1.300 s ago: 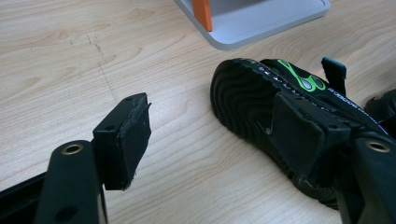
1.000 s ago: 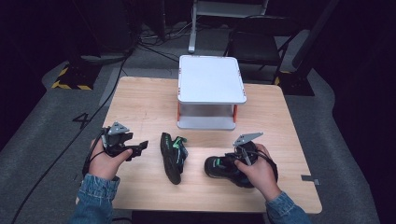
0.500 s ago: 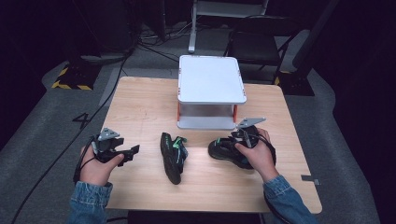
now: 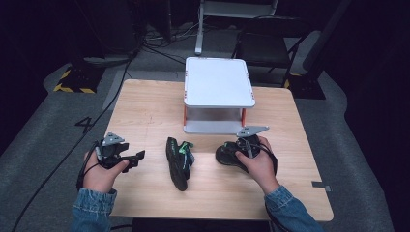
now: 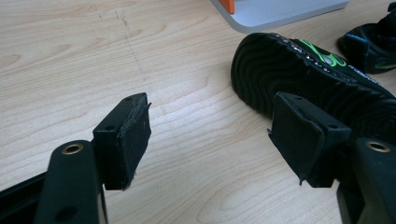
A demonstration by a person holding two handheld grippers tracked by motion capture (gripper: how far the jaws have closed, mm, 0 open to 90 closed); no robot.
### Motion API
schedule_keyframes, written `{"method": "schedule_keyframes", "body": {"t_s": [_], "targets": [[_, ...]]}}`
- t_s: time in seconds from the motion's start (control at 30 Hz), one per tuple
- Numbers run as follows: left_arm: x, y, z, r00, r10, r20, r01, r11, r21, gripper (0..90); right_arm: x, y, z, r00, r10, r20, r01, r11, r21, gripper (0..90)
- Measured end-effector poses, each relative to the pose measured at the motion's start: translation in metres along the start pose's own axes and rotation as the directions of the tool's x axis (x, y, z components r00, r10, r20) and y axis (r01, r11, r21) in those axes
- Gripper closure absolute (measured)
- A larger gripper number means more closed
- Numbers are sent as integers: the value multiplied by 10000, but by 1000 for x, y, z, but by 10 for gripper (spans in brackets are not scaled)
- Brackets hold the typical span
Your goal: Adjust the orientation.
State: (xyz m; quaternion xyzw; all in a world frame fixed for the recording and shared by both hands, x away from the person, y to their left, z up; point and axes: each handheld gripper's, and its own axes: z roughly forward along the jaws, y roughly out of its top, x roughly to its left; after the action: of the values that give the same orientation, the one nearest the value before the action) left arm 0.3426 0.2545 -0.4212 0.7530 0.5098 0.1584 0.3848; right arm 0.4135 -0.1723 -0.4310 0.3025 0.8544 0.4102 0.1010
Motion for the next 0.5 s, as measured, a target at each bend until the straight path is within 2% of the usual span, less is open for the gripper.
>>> {"method": "schedule_keyframes", "body": {"t_s": [0.13,0.17,0.2,0.3,0.33,0.4,0.43,0.47,0.5], "targets": [[0,3,3,10000,19,64,-19,10000,-8,292,0,-2,-8,9999,-48,-115,47,9999,-114,752],[-1,8,7,9997,176,174,-176,9998,18,292,2,-3,-15,9994,-160,-305,159,9999,-59,753],[-1,8,7,9997,176,174,-176,9998,18,292,2,-3,-15,9994,-160,-305,159,9999,-59,753],[-6,19,17,9984,321,461,-318,9995,-75,292,13,-7,-33,9967,-391,-706,406,9990,203,760],[-6,19,17,9984,321,461,-318,9995,-75,291,13,-7,-33,9967,-391,-706,406,9990,203,760],[-9,28,25,9967,528,609,-523,9986,-91,291,23,-13,-52,9921,-679,-1052,751,9949,666,799],[-10,31,28,9961,557,690,-550,9984,-108,292,25,-16,-57,9903,-710,-1197,819,9926,894,803],[-10,31,28,9961,557,690,-550,9984,-108,292,25,-16,-57,9903,-710,-1197,819,9926,894,803],[-11,33,30,9952,630,753,-624,9980,-103,291,30,-22,-68,9880,-775,-1333,945,9875,1263,835]]}}
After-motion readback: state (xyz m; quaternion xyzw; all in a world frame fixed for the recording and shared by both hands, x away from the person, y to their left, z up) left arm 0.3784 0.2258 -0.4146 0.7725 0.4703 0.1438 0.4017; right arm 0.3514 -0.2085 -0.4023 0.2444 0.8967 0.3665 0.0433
